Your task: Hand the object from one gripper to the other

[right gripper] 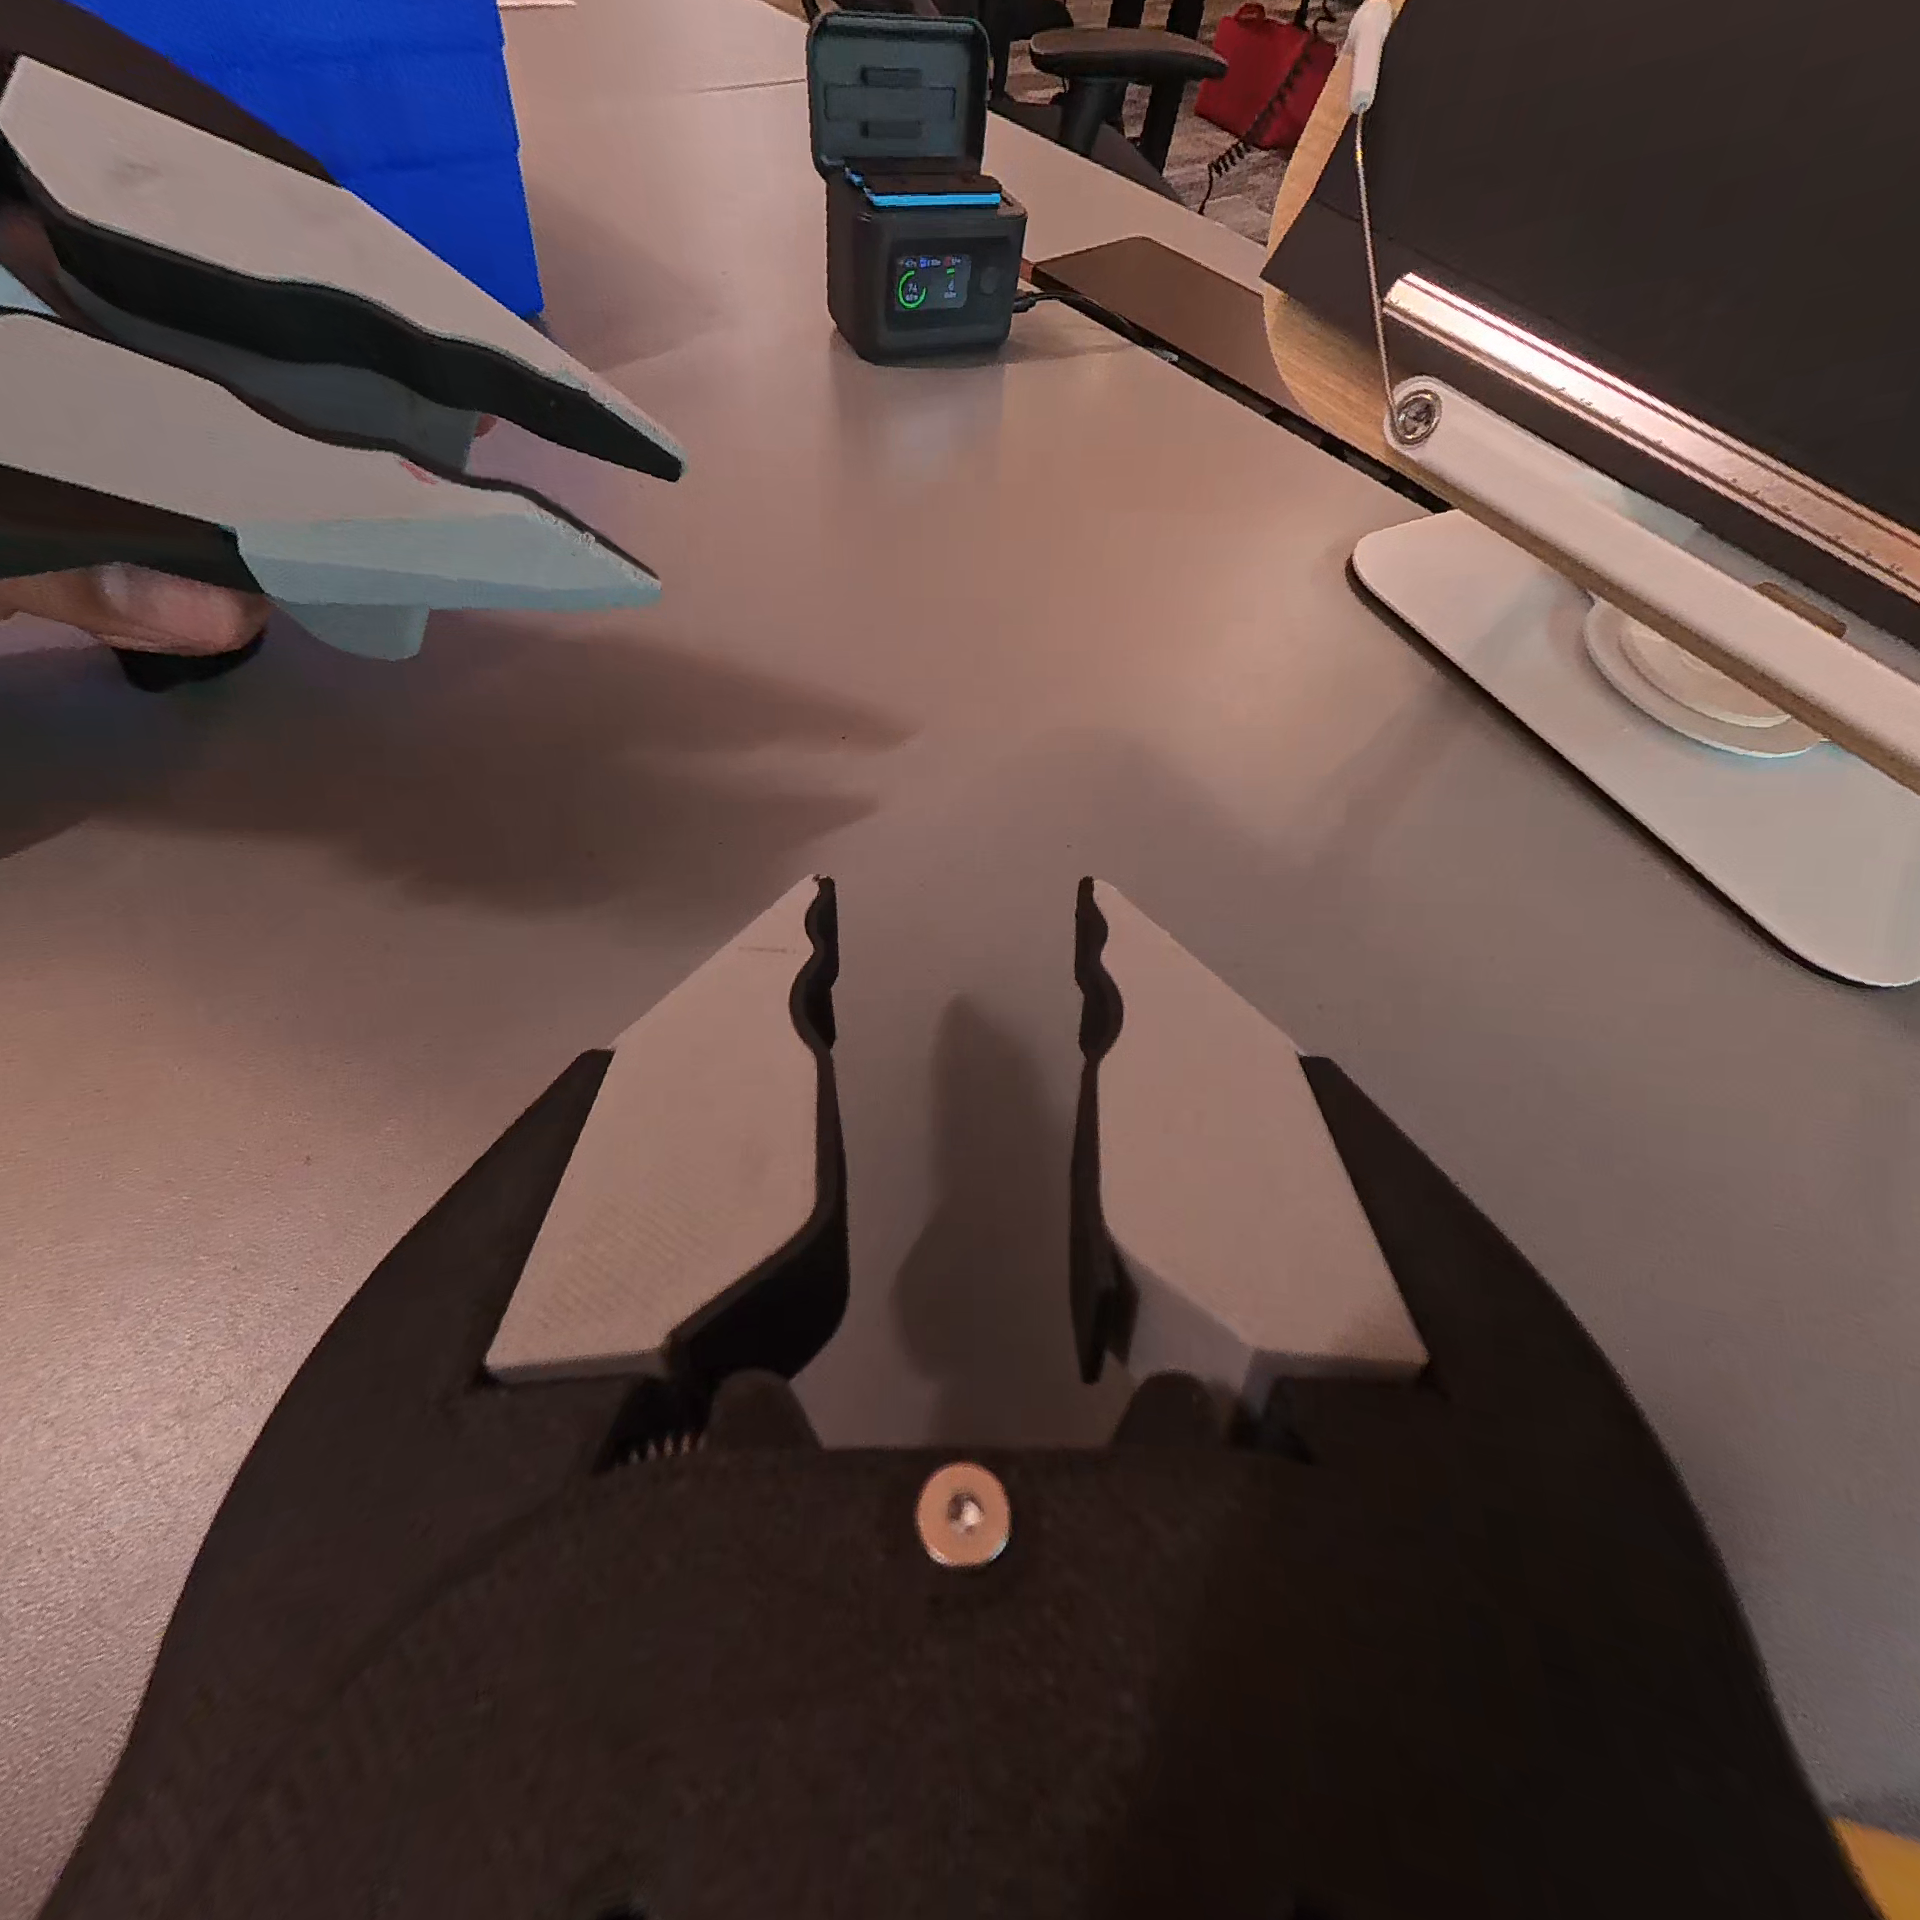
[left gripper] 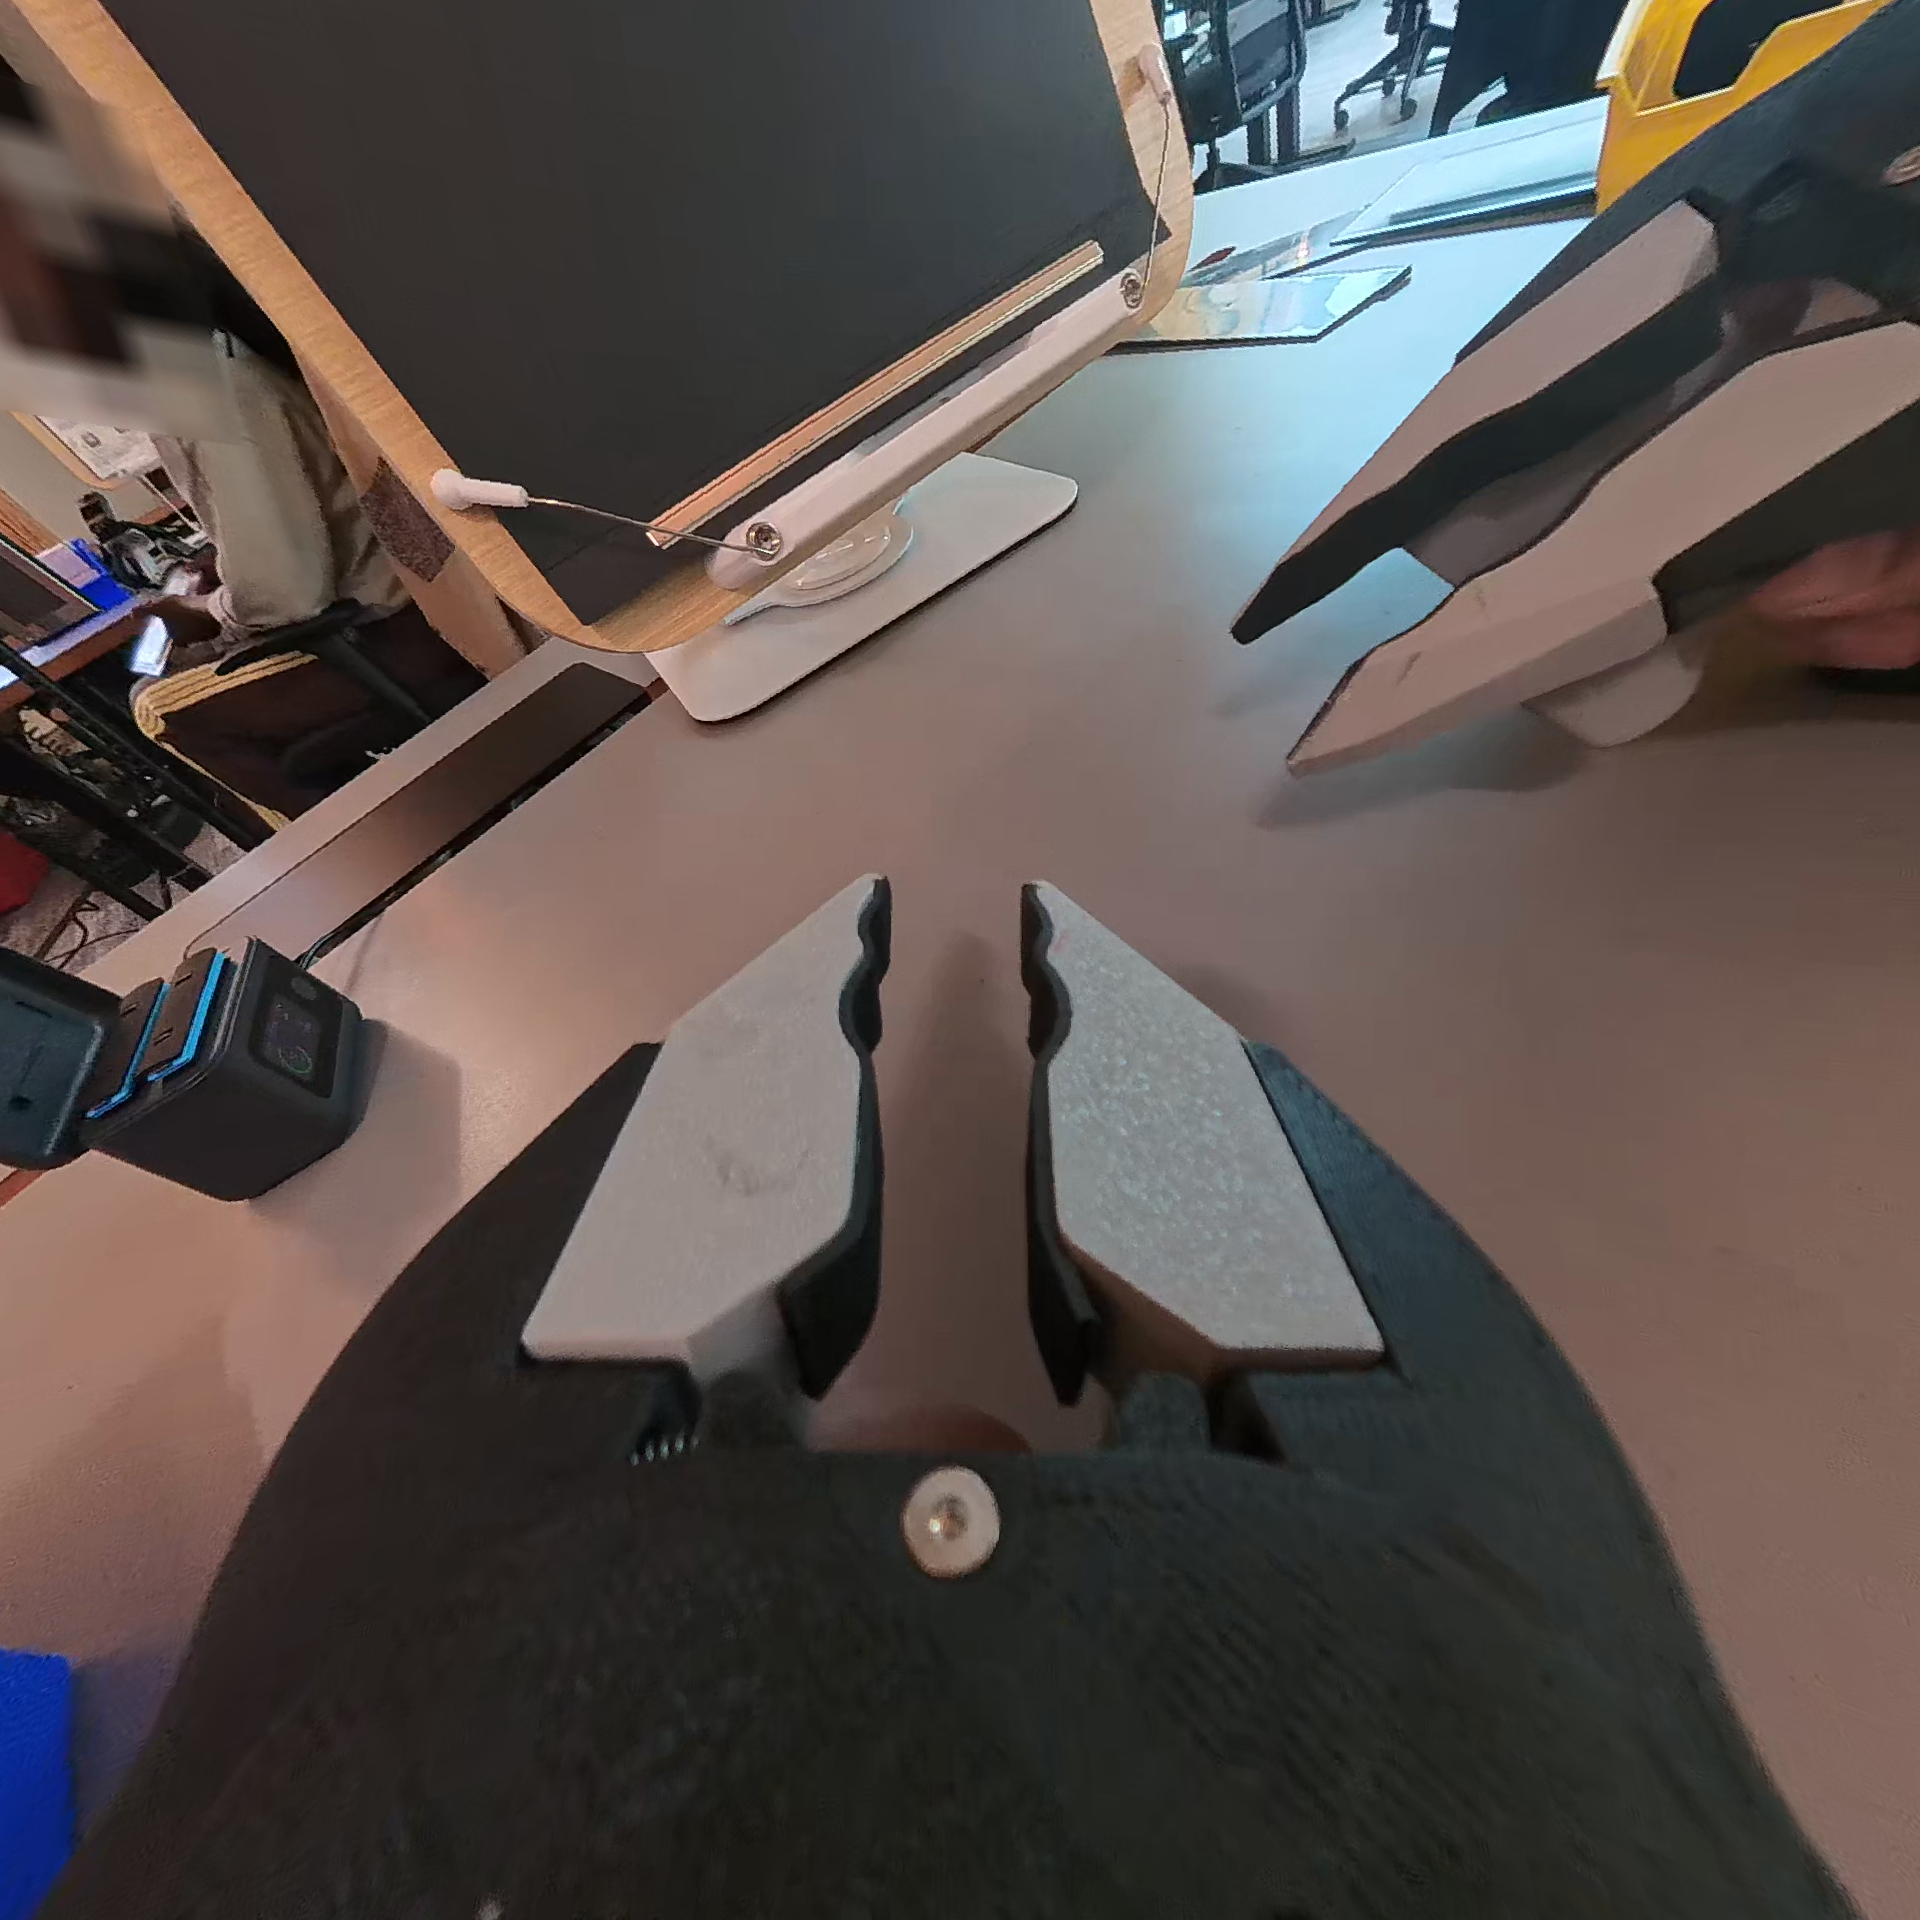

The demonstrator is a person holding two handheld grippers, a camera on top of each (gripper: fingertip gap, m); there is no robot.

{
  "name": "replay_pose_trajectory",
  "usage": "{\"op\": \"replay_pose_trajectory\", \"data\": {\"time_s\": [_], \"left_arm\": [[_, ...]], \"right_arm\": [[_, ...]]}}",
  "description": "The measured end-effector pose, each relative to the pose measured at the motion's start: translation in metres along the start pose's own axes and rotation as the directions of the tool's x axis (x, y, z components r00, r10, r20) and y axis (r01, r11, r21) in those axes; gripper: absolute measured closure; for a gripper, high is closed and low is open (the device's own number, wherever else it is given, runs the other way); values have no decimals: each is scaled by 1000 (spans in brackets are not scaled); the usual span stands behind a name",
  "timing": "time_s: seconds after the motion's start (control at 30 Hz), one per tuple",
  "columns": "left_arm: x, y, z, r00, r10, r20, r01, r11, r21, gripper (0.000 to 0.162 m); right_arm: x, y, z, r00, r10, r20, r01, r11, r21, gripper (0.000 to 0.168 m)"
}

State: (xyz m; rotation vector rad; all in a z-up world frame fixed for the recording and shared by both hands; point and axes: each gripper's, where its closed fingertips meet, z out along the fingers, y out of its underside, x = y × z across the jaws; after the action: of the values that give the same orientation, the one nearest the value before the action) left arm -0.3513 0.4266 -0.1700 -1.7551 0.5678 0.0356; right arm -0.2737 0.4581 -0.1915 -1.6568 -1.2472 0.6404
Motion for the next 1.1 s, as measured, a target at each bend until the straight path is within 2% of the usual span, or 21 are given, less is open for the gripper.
{"op": "replay_pose_trajectory", "data": {"time_s": [0.27, 0.37, 0.47, 0.57, 0.67, 0.77, 0.83, 0.93, 1.03, 1.1], "left_arm": [[3, -1, -1, 1000, -4, 0, 4, 1000, 3, 138], [4, 0, -5, 999, -47, -12, 47, 999, -7, 137], [9, 2, -18, 997, -61, -48, 59, 997, -51, 130], [9, -12, -47, 996, -56, -76, 52, 997, -53, 123], [-9, -44, -89, 990, -110, -83, 110, 994, 0, 120], [-53, -74, -139, 989, -149, -22, 150, 985, 79, 122], [-93, -79, -168, 983, -175, 52, 169, 980, 102, 123], [-150, -45, -194, 967, -226, 118, 227, 974, 5, 114], [-178, 24, -196, 959, -269, 84, 281, 938, -201, 103], [-185, 68, -191, 964, -258, 72, 267, 907, -327, 103]], "right_arm": [[1, 0, -1, 999, 31, 13, -31, 999, 11, 126], [1, 1, -1, 999, 34, 15, -34, 999, 9, 126], [1, 2, 0, 999, 39, 23, -39, 999, -1, 126], [-1, 3, 0, 999, 33, 28, -33, 999, -10, 127], [-1, 4, 1, 999, 29, 27, -29, 999, -17, 127], [-1, 3, 0, 999, 31, 25, -31, 999, -10, 127], [0, 3, 0, 999, 40, 26, -40, 999, -7, 127], [2, 4, 0, 998, 64, 30, -63, 998, -8, 126], [3, 3, -1, 997, 72, 32, -72, 997, -2, 126], [2, 3, -1, 997, 64, 30, -64, 998, 1, 126]]}}
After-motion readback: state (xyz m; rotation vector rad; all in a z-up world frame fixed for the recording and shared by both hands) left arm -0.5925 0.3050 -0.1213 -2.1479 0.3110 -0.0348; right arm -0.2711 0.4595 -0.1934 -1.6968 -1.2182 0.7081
